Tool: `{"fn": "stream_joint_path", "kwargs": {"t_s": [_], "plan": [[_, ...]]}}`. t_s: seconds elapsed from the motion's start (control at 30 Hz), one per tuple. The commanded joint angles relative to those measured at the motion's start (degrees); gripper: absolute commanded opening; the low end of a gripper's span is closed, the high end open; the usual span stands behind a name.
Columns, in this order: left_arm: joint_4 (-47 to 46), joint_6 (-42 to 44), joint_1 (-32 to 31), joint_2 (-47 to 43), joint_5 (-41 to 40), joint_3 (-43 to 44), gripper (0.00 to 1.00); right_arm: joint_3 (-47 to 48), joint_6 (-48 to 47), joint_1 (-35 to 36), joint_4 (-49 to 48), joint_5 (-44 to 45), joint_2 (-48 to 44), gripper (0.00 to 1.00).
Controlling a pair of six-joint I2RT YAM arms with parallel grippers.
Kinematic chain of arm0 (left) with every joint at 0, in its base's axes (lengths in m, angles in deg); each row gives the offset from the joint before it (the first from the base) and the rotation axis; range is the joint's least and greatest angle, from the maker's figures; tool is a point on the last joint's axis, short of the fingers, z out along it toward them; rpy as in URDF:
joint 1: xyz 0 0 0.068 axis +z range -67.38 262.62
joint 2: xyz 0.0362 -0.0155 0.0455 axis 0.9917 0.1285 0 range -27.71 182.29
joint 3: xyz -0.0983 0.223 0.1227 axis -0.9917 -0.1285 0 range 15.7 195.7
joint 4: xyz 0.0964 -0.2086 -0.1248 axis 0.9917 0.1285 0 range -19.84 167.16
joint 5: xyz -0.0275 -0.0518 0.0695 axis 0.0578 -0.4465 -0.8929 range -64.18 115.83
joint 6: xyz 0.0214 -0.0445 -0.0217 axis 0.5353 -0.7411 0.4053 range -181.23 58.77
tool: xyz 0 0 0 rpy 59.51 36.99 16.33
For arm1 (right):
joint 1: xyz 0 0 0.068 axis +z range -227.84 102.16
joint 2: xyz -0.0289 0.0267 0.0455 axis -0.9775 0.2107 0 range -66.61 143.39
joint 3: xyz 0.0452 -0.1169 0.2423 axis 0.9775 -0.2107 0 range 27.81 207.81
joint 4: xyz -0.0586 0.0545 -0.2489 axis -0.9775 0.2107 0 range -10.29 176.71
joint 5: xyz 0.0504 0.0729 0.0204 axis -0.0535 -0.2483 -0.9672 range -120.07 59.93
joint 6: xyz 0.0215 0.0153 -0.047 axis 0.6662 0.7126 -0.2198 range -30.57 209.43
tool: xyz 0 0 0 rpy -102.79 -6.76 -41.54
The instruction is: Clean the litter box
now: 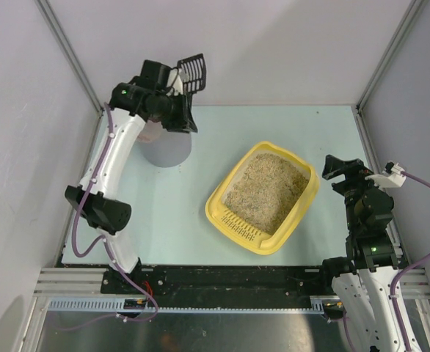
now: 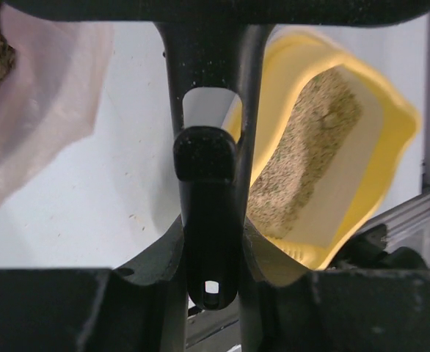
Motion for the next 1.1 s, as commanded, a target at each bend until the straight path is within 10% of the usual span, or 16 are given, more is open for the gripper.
{"fn": "stream_joint_path", "kwargs": {"t_s": [0.0, 0.53, 1.07], "plan": [[-5.4, -3.1, 4.2, 0.1, 11.8, 4.4, 0.0, 0.0, 0.6, 0.2, -2.3, -0.3, -0.5, 0.84], [-28.2, -19.7, 13.1, -4.9, 33.2, -6.1, 0.0, 0.0, 0.3, 0.2, -2.1, 0.3, -1.1, 0.84], [-105.9, -71.1, 21.7, -15.9, 49.9, -53.7, 0.0, 0.0, 0.3, 0.4, -2.3, 0.1, -0.1, 0.84]]}}
